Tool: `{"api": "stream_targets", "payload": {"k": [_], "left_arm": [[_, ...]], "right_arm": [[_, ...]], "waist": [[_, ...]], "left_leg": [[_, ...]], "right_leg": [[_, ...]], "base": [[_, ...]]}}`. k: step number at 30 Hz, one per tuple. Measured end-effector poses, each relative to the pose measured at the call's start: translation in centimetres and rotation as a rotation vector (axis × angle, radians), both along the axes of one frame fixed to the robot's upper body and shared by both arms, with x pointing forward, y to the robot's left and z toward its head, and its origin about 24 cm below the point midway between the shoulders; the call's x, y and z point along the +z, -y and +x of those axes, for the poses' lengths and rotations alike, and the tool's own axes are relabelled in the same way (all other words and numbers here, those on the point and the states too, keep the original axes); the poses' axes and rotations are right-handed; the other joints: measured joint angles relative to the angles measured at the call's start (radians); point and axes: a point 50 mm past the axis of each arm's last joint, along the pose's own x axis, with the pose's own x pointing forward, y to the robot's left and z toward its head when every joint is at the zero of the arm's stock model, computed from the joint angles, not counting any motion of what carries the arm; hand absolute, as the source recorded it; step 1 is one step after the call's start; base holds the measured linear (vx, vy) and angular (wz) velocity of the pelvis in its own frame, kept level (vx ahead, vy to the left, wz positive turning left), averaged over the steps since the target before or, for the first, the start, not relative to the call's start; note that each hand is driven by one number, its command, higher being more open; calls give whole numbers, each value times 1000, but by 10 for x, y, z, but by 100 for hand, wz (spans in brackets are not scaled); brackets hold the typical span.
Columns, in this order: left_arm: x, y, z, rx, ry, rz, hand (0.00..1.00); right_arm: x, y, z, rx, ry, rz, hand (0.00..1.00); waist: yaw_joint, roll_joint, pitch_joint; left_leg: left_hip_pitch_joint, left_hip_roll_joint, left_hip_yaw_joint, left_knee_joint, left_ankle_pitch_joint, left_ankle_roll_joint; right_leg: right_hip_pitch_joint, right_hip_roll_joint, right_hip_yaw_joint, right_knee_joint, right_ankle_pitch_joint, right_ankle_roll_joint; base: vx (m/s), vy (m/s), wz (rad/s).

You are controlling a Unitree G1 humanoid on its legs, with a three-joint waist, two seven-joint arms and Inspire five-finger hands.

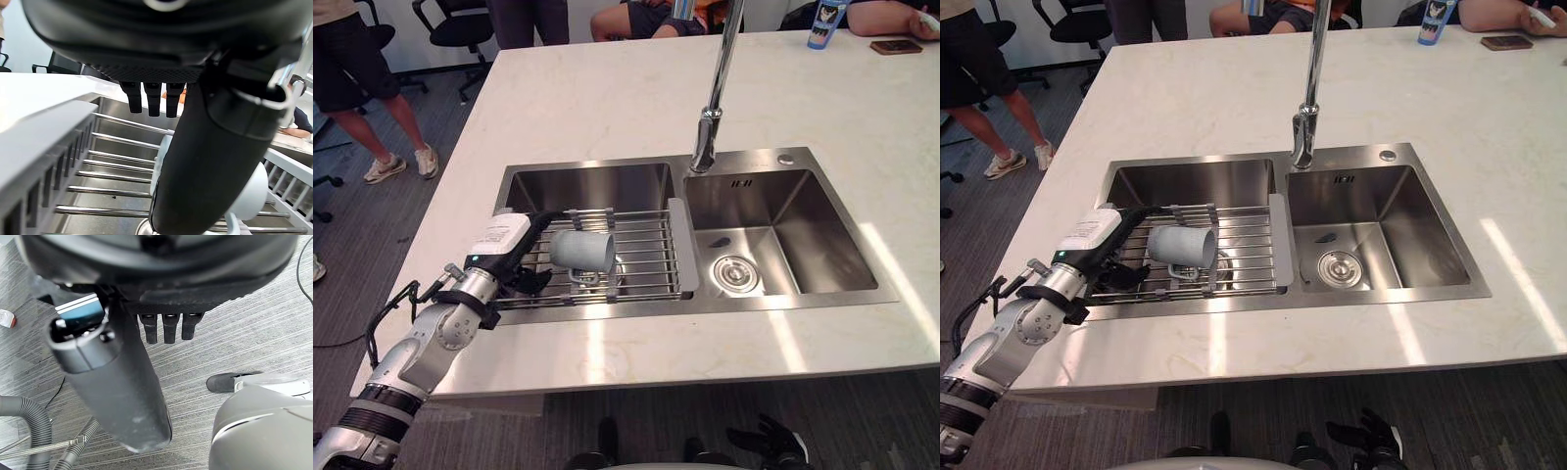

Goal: Walk over to the sink, pick up the cup, carry it to the dishwasher, place the cup inside the dishwasher, then close the dishwasher door

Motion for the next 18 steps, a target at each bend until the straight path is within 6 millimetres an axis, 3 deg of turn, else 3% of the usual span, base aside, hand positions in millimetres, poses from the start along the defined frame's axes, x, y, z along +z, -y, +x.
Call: {"api": "stream_targets", "payload": {"k": [8,14,15,18], "left_arm": [[3,24,5,-97,18,39,90],[-1,43,21,-151,15,126,90],[-1,46,24,-155,17,142,30],[4,52,31,-175,36,168,30]], "right_arm": [[1,-2,6,23,8,-1,90],[2,-2,12,29,22,-2,90],[2,-2,11,27,19,-3,90],[2,-2,12,26,18,-4,90]], "waist": [[-12,4,13],[-23,10,47],[-25,10,49],[-32,10,51]], "left_leg": [[-1,-1,-7,0,-1,0],[-3,0,-6,0,-2,-1],[-10,0,-6,0,-2,-1],[-18,0,-6,0,-2,-1]], "right_leg": [[5,0,-4,-7,0,0],[2,1,-3,-7,2,0],[-5,1,-3,-8,3,0],[-12,0,-3,-10,3,0]], "base": [[0,0,0],[0,0,0],[0,0,0],[11,-1,0]]}}
